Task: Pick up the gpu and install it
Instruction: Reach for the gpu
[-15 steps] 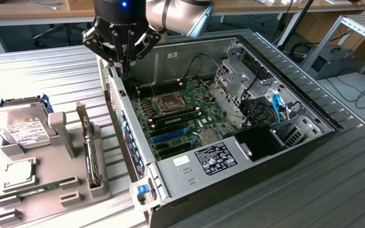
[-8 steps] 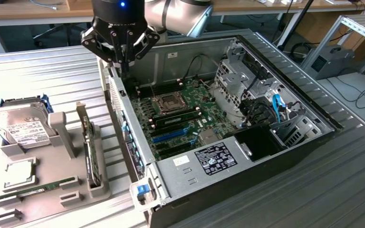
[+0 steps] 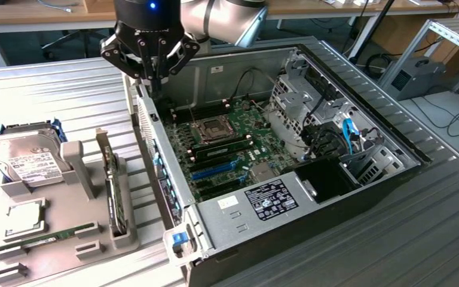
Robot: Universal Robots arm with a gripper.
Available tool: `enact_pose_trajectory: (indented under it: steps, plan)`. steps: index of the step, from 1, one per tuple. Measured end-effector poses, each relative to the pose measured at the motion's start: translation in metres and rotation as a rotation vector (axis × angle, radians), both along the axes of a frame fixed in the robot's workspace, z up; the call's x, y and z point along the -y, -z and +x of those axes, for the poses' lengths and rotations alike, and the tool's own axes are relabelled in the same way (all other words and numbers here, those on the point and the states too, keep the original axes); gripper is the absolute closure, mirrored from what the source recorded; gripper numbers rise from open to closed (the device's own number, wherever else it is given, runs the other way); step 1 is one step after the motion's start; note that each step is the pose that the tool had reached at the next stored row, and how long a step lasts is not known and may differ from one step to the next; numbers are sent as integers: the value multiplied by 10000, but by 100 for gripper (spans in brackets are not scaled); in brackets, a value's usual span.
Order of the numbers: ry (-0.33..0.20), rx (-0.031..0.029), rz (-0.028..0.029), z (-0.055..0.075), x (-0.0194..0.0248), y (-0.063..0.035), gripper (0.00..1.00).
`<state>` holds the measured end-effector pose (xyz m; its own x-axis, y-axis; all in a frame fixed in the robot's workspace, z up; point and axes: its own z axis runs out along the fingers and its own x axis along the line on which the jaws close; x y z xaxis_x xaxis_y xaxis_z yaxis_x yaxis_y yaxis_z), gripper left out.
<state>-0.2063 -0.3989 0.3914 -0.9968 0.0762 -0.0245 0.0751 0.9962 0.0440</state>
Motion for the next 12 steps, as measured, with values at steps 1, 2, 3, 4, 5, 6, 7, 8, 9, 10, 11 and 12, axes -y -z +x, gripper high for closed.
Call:
enact_pose_trajectory:
  steps: [1, 2, 3, 4, 5, 6, 7, 8, 9, 10, 11, 12]
  plan:
    - [0, 0, 0, -2, 0, 0, 89]
    - [0, 0, 0, -5, 0, 0, 89]
    - [0, 0, 0, -7, 0, 0, 89]
    - [0, 0, -1, -10, 0, 0, 89]
    - [0, 0, 0, -12, 0, 0, 89]
    - [0, 0, 0, -14, 0, 1, 89]
    - [0, 0, -1, -16, 0, 1, 89]
    - [0, 0, 0, -19, 0, 1, 89]
    - [-1, 0, 0, -22, 0, 1, 89]
    - [0, 0, 0, -23, 0, 1, 89]
    - [0, -1, -1, -25, 0, 1, 89]
    - [0, 0, 0, -27, 0, 1, 89]
